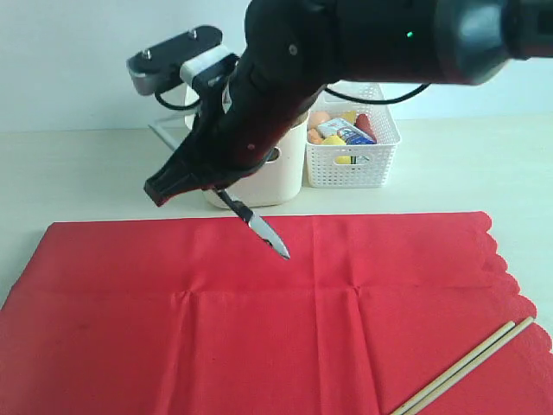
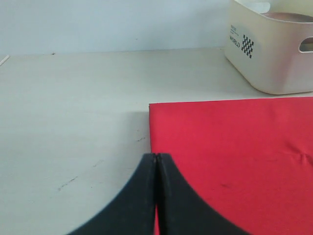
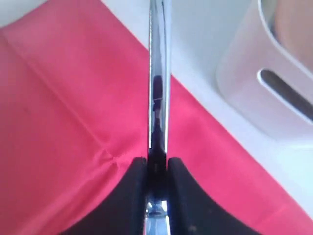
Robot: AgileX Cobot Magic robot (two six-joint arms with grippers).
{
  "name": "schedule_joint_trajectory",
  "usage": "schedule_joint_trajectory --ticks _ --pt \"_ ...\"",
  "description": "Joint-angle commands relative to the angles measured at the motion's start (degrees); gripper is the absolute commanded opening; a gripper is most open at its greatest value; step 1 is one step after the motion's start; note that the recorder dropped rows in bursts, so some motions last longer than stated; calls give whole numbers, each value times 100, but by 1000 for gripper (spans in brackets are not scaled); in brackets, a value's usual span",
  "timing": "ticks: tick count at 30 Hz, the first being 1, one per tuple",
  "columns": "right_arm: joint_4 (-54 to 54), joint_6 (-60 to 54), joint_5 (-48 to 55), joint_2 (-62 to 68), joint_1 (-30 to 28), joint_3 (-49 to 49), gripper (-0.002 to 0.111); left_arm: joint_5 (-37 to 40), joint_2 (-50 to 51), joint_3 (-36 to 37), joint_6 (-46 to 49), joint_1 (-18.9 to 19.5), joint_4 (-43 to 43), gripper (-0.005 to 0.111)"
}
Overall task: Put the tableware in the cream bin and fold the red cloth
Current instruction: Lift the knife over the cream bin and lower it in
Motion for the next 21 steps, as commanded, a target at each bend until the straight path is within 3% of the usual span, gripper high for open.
schedule_joint_trajectory --ticks 1,5,8,15,21 --pt "-55 -212 -519 -456 -199 -14 0 -47 -34 13 3 1 -58 0" --pt "148 -373 -1219 -669 -663 -14 0 -47 -34 13 3 1 -58 0" --pt "1010 -1340 -1789 -696 -1033 -14 0 -47 -34 13 3 1 -58 0" --pt "4968 -5419 -2110 -433 -1821 -143 0 -47 -34 13 3 1 -58 0" --pt "8712 -8873 -307 285 -2567 -640 0 -47 -34 13 3 1 -58 0"
